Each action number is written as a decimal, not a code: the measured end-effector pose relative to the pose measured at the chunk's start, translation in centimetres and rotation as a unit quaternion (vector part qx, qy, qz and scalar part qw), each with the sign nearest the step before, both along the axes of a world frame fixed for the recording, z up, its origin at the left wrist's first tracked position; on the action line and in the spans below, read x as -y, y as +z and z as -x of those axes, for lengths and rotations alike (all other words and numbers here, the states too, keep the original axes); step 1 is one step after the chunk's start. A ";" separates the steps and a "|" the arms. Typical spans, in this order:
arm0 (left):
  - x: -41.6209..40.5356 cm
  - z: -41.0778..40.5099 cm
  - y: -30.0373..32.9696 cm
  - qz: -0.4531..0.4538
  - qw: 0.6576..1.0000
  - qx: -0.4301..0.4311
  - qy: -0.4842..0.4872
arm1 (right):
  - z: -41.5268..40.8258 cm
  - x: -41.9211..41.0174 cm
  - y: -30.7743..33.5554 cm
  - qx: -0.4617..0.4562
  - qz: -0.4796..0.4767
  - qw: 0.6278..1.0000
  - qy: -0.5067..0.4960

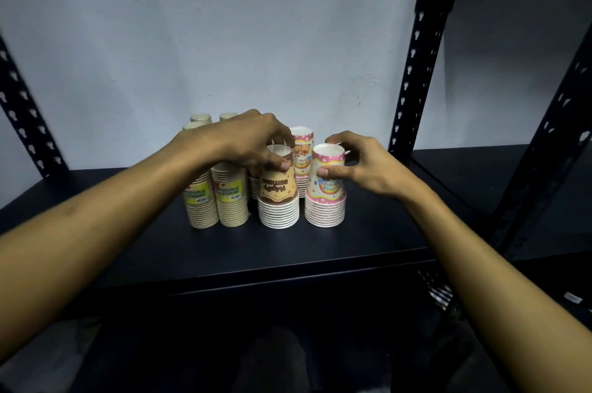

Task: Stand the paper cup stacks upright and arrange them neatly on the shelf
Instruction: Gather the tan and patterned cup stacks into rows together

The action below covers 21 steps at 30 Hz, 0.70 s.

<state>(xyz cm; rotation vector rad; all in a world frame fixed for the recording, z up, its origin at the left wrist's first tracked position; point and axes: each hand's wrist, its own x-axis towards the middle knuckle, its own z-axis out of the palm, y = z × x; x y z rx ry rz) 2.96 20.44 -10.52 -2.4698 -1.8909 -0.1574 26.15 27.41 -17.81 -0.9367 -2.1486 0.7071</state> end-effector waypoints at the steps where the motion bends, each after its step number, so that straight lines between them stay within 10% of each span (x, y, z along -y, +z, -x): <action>1: -0.1 0.2 0.1 0.001 1.000 -0.009 0.004 | 0.6 -0.3 0.0 -0.001 0.001 1.000 0.004; 21: -1.1 1.5 0.2 -0.013 1.000 0.003 0.017 | 3.1 -1.5 -0.7 -0.029 0.012 0.999 0.029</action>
